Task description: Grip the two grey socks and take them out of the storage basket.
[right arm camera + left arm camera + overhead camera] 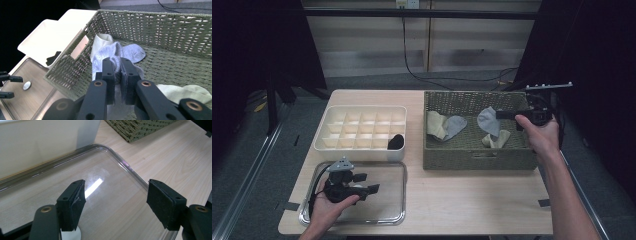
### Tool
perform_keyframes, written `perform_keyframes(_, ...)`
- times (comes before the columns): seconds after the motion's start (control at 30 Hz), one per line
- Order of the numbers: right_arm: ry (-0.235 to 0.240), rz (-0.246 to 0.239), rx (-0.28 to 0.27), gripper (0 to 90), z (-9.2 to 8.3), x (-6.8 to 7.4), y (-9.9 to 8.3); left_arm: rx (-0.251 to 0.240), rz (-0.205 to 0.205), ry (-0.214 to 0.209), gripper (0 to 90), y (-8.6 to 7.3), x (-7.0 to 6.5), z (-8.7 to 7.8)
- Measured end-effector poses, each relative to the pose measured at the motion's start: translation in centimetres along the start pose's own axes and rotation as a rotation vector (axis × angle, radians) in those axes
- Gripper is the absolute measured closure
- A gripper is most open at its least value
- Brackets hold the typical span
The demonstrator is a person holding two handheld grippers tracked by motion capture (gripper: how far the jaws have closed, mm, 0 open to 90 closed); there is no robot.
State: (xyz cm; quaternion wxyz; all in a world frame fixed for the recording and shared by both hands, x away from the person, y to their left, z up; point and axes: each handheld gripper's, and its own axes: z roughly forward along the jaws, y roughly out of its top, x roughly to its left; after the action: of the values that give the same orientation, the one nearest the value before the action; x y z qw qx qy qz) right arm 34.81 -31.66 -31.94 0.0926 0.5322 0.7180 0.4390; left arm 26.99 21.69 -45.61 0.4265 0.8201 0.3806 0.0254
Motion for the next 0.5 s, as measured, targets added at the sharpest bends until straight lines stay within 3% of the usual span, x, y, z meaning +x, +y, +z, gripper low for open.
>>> perform_keyframes(0.23,0.000,-0.015,-0.029,83.5,-1.7,1.3,-0.8,-0.018,-0.022,0.005,32.9,0.1,-0.1,-0.1)
perform_keyframes(0.5,0.021,-0.042,-0.051,83.5,-3.5,2.6,-2.1,-0.013,-0.017,-0.007,32.4,0.3,-0.4,0.3)
